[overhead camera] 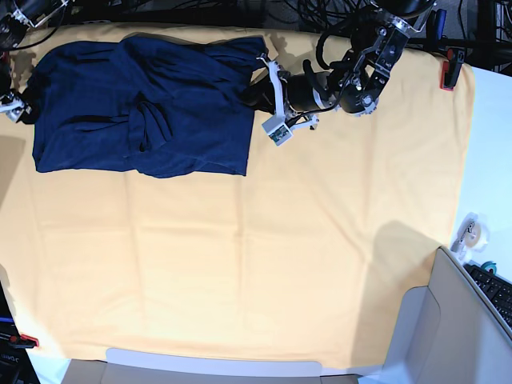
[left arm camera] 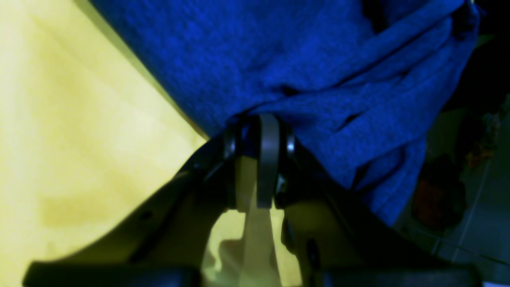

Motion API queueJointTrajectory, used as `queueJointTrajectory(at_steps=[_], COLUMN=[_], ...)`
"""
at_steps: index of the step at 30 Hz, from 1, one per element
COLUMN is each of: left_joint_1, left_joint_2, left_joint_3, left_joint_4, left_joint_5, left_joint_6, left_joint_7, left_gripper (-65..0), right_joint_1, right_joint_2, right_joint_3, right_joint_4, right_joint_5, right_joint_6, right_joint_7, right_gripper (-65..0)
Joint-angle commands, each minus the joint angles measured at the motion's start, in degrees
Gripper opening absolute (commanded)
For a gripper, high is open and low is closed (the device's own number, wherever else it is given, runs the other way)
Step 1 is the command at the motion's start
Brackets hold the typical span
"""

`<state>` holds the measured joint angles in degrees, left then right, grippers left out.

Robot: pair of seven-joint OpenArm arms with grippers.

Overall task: Fold the T-shirt properly
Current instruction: 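Grasp the shirt's end edge with the right gripper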

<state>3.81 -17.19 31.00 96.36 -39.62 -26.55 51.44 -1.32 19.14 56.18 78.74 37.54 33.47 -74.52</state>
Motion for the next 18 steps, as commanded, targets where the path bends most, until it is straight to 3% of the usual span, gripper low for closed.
queueJointTrajectory(at_steps=[1, 8, 13, 18], left_joint_1=[-0.52, -0.69, -0.69, -0.69], left_joint_2=[-0.26, -0.17, -0.35, -0.44], left_joint_3=[-0.19, -0.19, -0.54, -0.54], left_joint_4=[0.92, 0.92, 0.92, 0.92], left_joint_5=[-0.87, -0.87, -0.87, -0.87], left_joint_6=[-0.22, -0.22, -0.22, -0.22], left_joint_7=[-1.11, -1.11, -1.11, -1.02], left_gripper=[-59.2, -59.2, -59.2, -59.2], right_joint_1=[0.66, 1.63, -0.48, -3.47], right_joint_2=[0.69, 0.16, -3.0, -3.62], right_joint_3=[-1.19, -8.67, -9.55, -12.36], right_joint_4=[-0.1, -2.48, -2.04, -2.04], right_joint_5=[0.48, 0.48, 0.57, 5.41], right_joint_6=[0.33, 0.33, 0.42, 2.44], right_joint_7=[-1.22, 1.95, 1.6, 1.6], right_gripper=[-19.3, -19.3, -19.3, -19.3])
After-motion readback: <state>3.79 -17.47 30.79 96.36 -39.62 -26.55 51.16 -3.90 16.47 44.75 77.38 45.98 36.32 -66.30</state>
